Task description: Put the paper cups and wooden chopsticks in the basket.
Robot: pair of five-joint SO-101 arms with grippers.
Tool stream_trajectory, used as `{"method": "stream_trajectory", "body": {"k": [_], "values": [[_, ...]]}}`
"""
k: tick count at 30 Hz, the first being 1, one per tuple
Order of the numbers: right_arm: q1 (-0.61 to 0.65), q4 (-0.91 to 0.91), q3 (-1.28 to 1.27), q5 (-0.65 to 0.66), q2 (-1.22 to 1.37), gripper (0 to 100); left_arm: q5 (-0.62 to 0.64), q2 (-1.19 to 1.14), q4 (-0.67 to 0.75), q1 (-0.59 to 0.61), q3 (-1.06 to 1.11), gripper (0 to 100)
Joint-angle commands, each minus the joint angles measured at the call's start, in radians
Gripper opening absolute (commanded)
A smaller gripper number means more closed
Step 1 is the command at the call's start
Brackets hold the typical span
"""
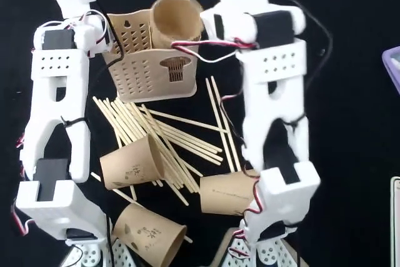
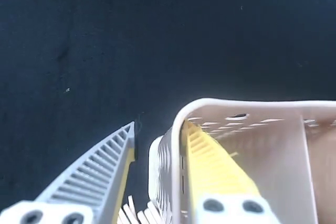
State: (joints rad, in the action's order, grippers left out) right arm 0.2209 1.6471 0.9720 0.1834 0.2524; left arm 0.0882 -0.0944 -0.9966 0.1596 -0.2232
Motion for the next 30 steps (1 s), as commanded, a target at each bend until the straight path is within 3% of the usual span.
{"method": "stream_trajectory", "body": {"k": [1,5,12,16,19,30], "values": [[-0.015,0.083,0.077,0.012,-0.113,16.9,0.003,0.014,0.118,0.015,-0.024,15],[-0.041,0.115,0.056,0.012,-0.191,16.9,0.003,0.014,0.164,0.015,-0.024,15],[-0.071,0.112,-0.068,0.040,-0.242,16.9,0.003,0.021,0.115,0.018,-0.033,15],[-0.072,0.114,-0.125,0.040,-0.242,16.9,0.005,0.025,0.064,0.016,-0.033,26],[-0.071,0.114,-0.177,0.037,-0.260,16.9,0.005,0.034,0.051,0.025,-0.045,25],[-0.071,0.002,-0.664,0.041,-0.564,16.9,0.005,0.288,-0.106,0.045,-0.105,24]]}}
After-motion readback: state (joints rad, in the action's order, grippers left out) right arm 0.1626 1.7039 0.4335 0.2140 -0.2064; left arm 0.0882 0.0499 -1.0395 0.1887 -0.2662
